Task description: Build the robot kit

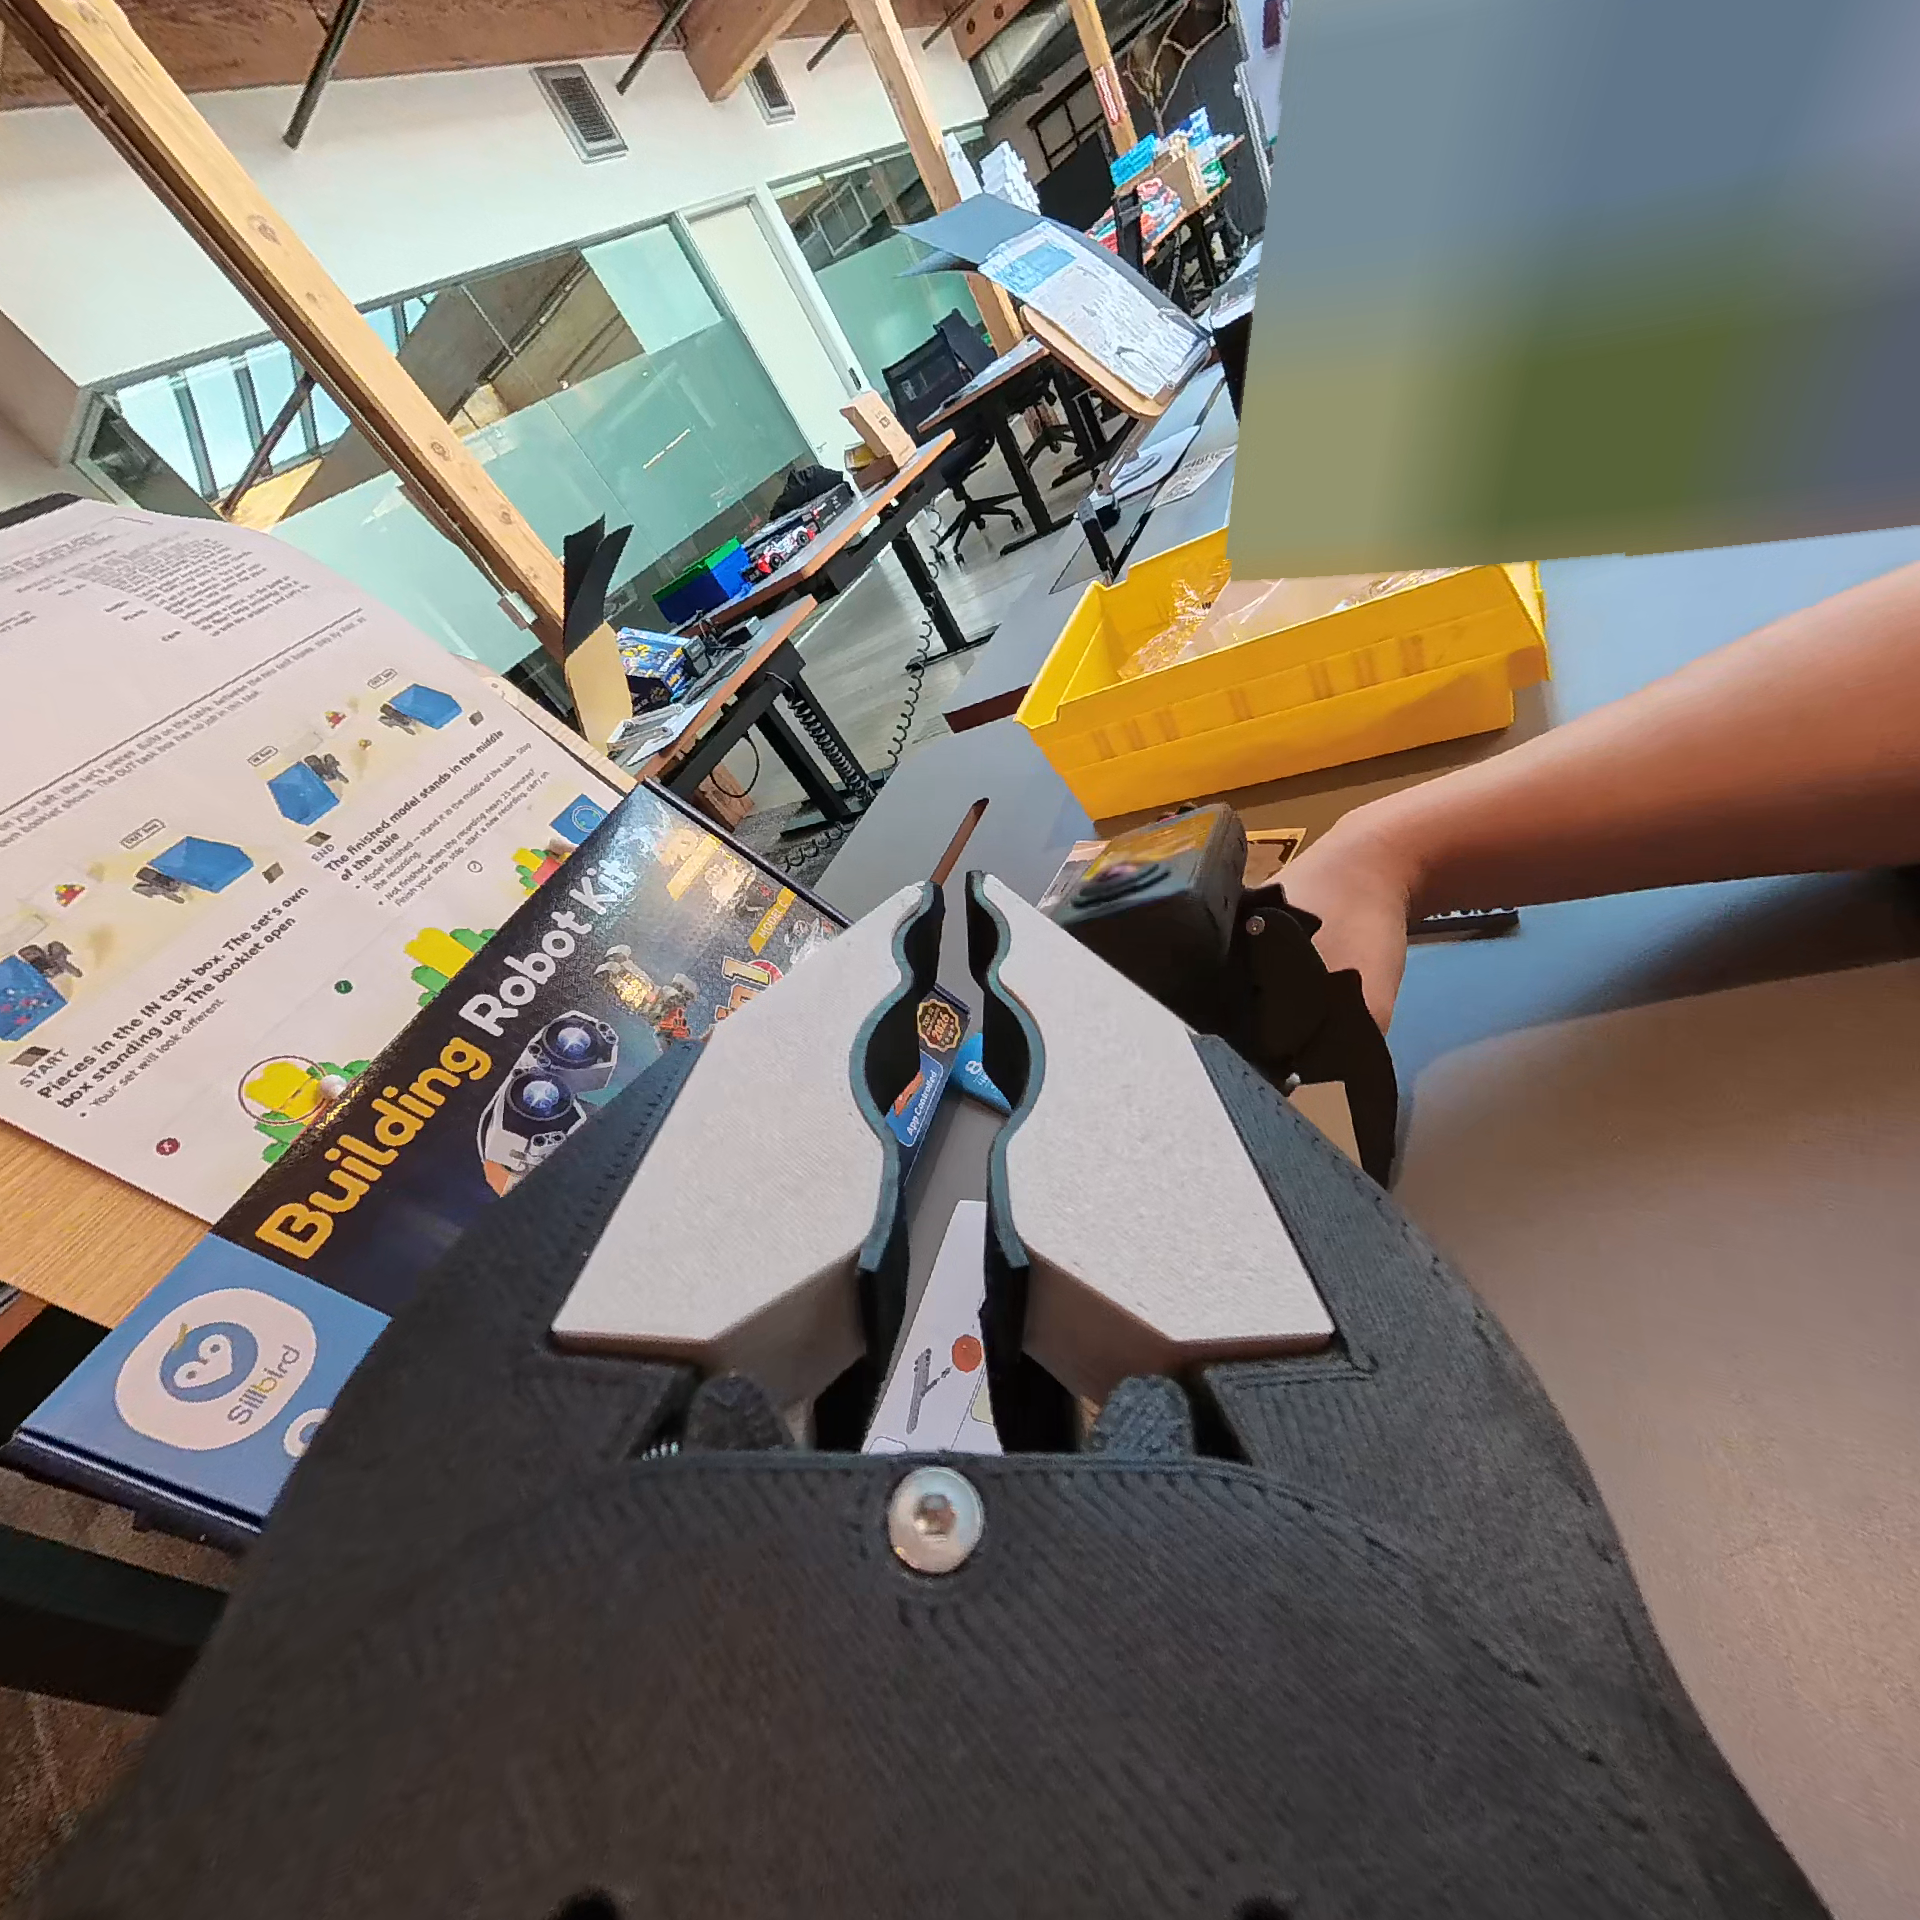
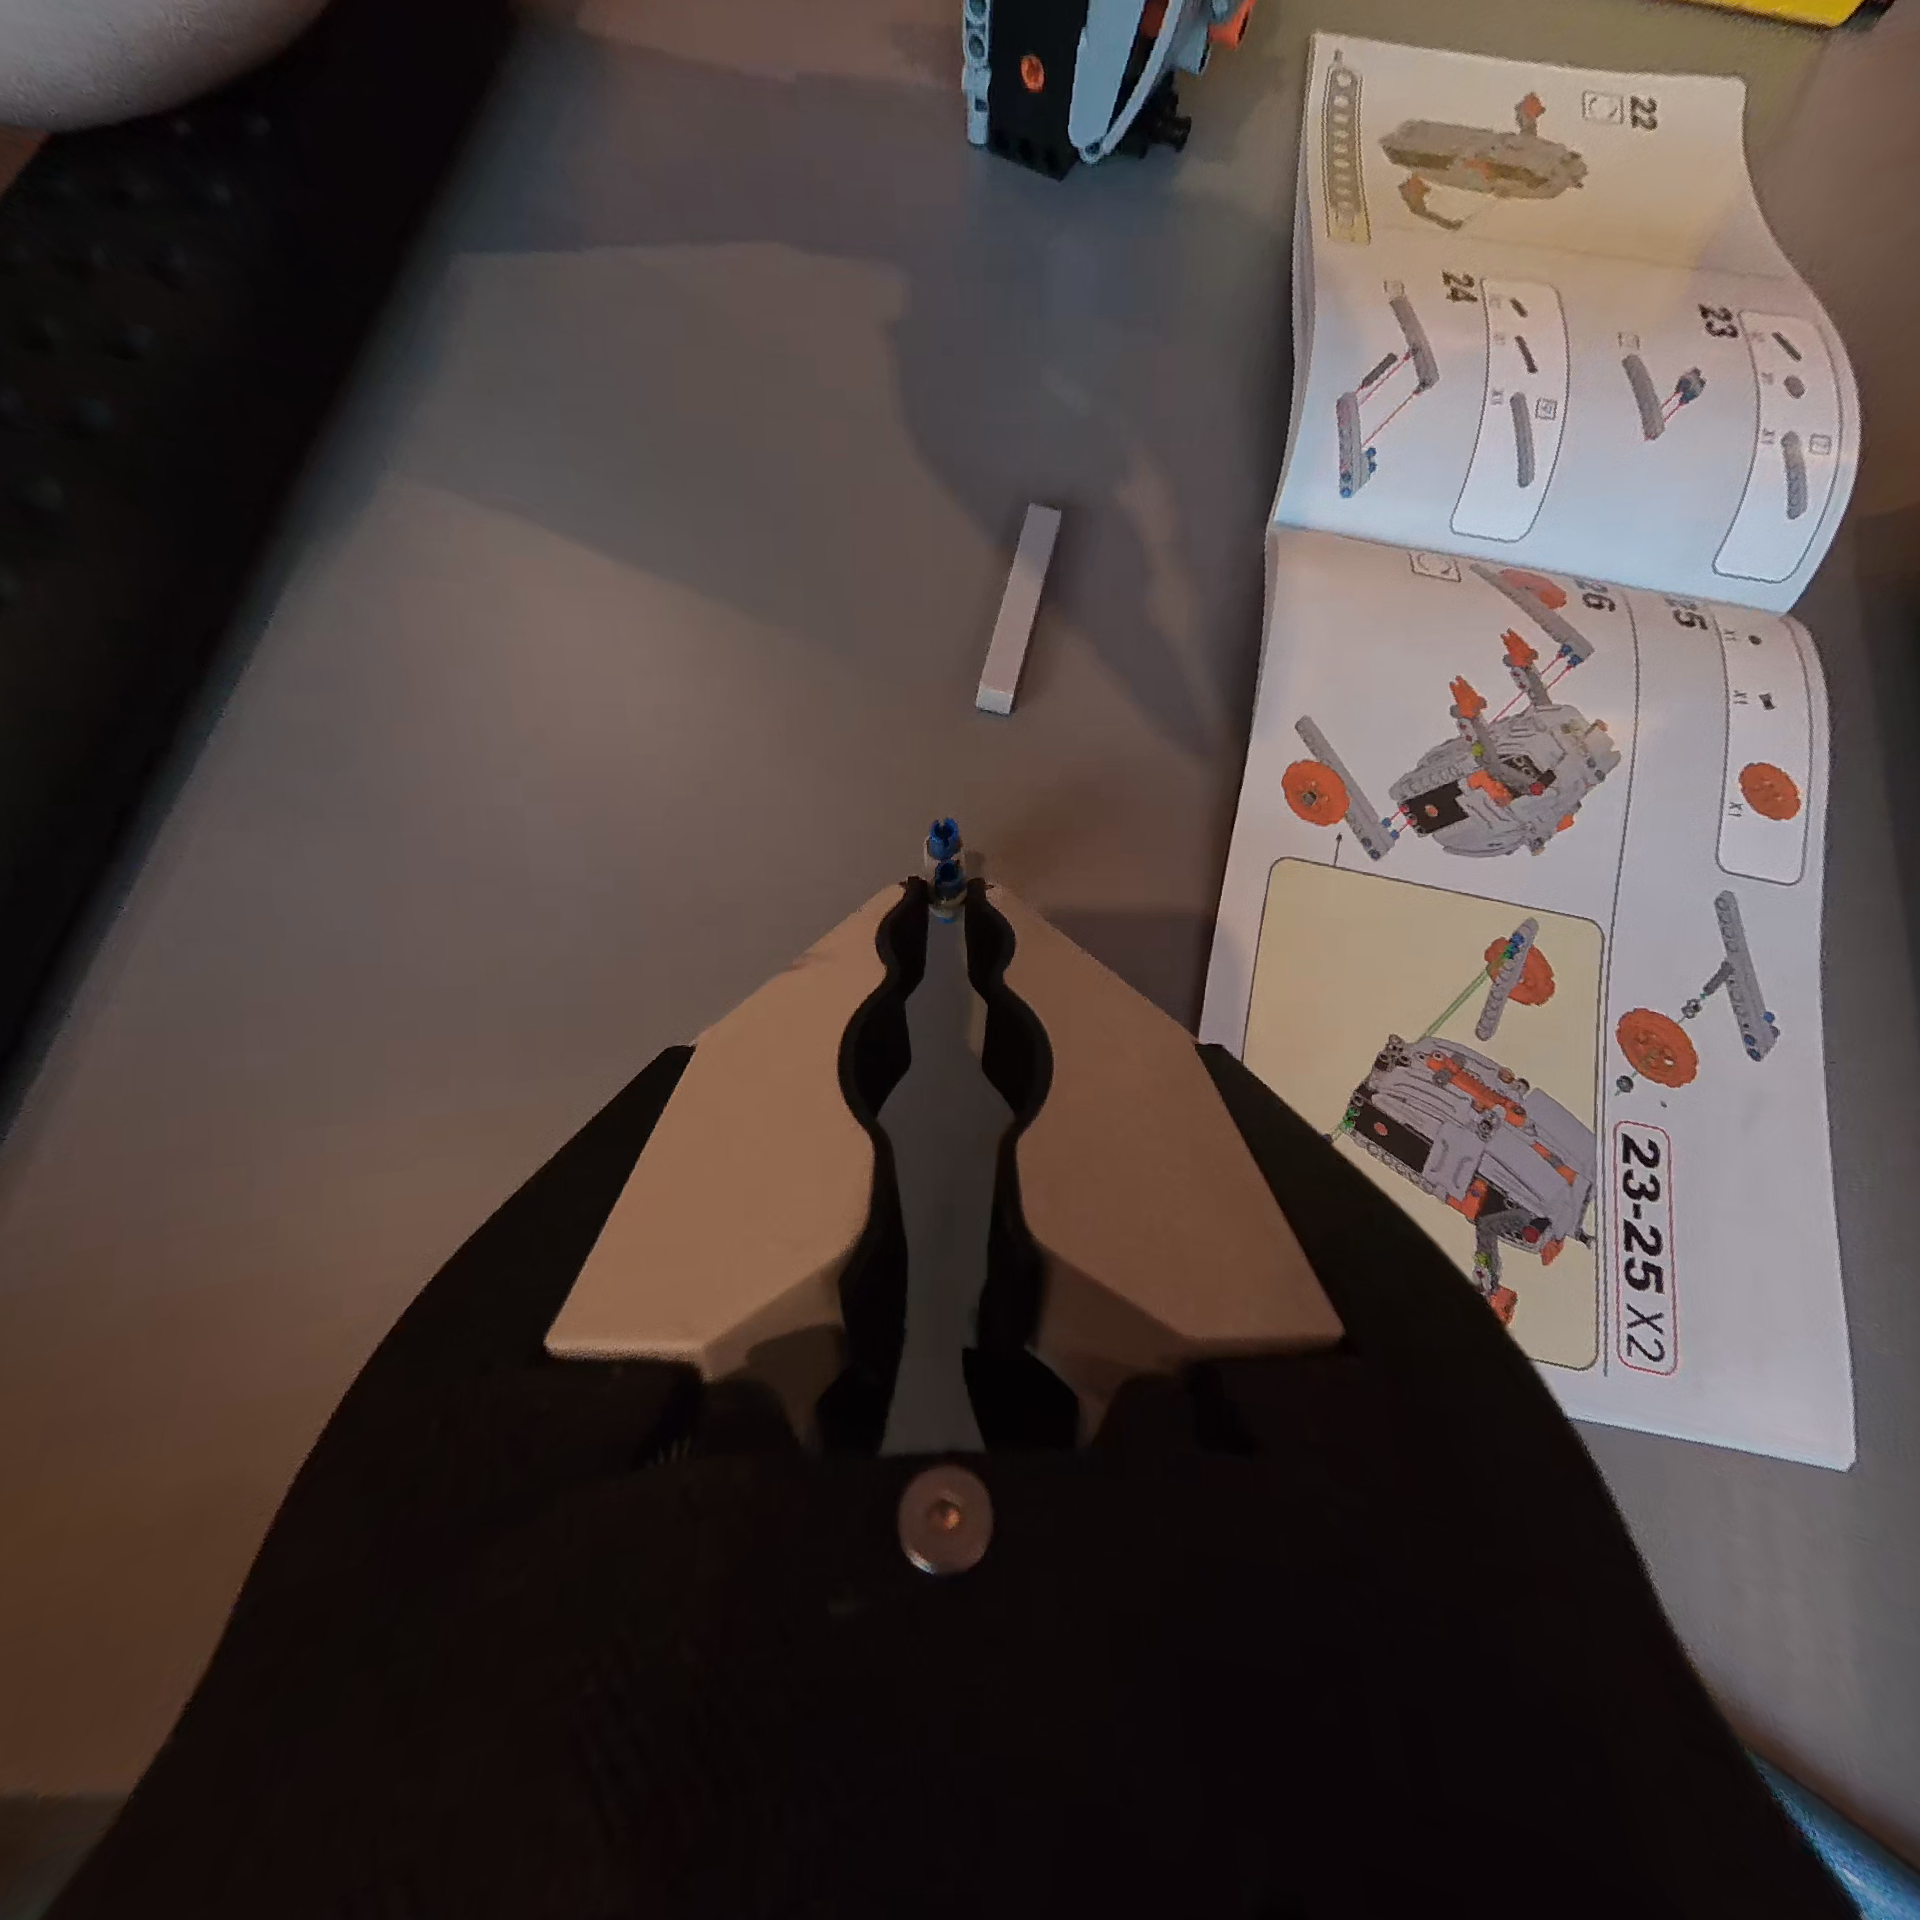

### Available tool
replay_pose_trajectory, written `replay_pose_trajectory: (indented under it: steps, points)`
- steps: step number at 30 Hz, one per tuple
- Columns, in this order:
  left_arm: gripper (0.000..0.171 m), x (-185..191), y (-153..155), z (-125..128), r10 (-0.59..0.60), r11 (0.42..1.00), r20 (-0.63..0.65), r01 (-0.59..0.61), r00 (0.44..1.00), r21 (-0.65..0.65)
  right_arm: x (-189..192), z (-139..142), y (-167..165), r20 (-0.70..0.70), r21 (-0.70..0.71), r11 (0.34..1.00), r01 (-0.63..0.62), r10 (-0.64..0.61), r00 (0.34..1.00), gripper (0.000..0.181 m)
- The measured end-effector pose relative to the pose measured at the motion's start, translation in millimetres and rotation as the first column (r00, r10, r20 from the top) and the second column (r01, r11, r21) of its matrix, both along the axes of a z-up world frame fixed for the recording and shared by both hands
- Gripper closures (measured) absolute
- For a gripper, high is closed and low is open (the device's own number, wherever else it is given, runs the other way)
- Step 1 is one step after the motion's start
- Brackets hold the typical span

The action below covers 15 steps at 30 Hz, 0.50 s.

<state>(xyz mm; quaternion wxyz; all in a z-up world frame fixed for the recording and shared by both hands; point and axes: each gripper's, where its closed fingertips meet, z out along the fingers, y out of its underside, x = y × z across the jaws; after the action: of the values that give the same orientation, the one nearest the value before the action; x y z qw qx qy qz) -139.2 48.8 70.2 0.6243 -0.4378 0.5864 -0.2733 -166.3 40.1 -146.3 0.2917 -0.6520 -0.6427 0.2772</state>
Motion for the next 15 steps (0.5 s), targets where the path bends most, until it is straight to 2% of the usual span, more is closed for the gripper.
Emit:
replay_pose_trajectory:
  steps: [2,3,9,15]
  points:
    - [0.169,0,0,-1,0.0,1.0,-0.001,0.0,1.0,-0.002,2,-9,-1,0.044,-0.001,1.0,-0.006,0.006,0.999,0.175]
    - [0.169,0,0,-1,-0.001,1.0,-0.004,0.001,1.0,-0.003,0,-6,-1,0.019,0.006,1.0,-0.011,0.01,1.0,0.176]
    - [0.169,0,2,-3,0.003,1.0,-0.013,-0.003,1.0,-0.007,1,-9,-1,0.064,0.03,0.999,-0.017,0.015,0.998,0.175]
    - [0.168,-4,6,-6,0.007,0.999,-0.022,-0.008,1.0,-0.04,3,12,5,-0.004,0.04,0.999,0.019,-0.019,1.0,0.175]
